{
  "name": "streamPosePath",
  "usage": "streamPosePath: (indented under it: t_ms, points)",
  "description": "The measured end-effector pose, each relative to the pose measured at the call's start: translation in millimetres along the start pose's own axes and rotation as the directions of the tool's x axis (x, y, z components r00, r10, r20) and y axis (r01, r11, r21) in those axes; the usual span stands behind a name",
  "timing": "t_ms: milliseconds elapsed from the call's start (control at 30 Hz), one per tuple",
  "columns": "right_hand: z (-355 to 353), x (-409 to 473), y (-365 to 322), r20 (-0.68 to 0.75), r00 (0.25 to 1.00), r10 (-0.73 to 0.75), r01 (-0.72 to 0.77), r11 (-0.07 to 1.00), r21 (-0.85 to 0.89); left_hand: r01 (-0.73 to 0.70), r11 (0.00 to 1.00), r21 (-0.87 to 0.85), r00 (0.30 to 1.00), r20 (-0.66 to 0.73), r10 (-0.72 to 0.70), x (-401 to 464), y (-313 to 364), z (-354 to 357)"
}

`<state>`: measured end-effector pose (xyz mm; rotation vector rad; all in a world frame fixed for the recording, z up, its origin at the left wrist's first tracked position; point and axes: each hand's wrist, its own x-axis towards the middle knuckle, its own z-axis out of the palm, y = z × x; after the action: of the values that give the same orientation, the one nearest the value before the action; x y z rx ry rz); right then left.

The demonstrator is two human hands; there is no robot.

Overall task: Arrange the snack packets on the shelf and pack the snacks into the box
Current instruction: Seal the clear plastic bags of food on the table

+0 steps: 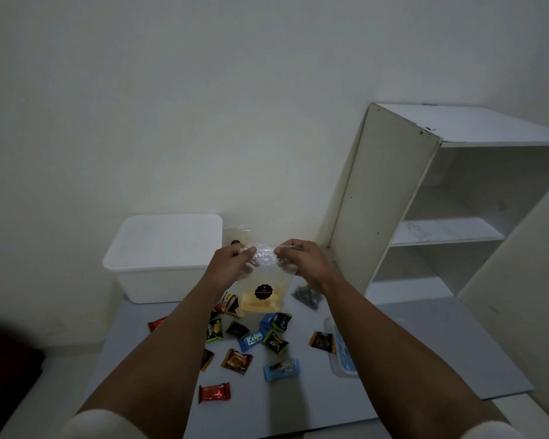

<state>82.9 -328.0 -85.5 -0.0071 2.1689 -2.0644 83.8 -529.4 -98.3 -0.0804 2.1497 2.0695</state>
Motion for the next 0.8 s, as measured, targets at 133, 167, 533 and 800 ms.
streamPosePath:
  t_ms: [133,167,533,800]
  points:
    - [-1.6,4.6,0.1,-0.032,0.999,0.021,-0.023,0.997,-0.077,-0.072,0.993,0.098,0.997,0.005,0.072,4.2,0.9,-0.2]
    - [-2.8,5.7,-0.3,-0.021,0.999,0.031,-0.033,0.994,-0.105,-0.078,0.989,0.123,0.997,0.01,0.078,4.7,1.7,-0.6]
    - [-8.8,2.5,2.3,0.057,0.994,0.092,-0.088,0.994,-0.061,-0.09,0.971,0.222,0.994,0.086,0.073,3.2,17.6,7.6]
    - [-11.8,4.1,-2.6,0.128,0.987,0.098,-0.078,0.985,-0.155,-0.099,0.959,0.267,0.986,0.154,0.059,5.7,15.3,13.3]
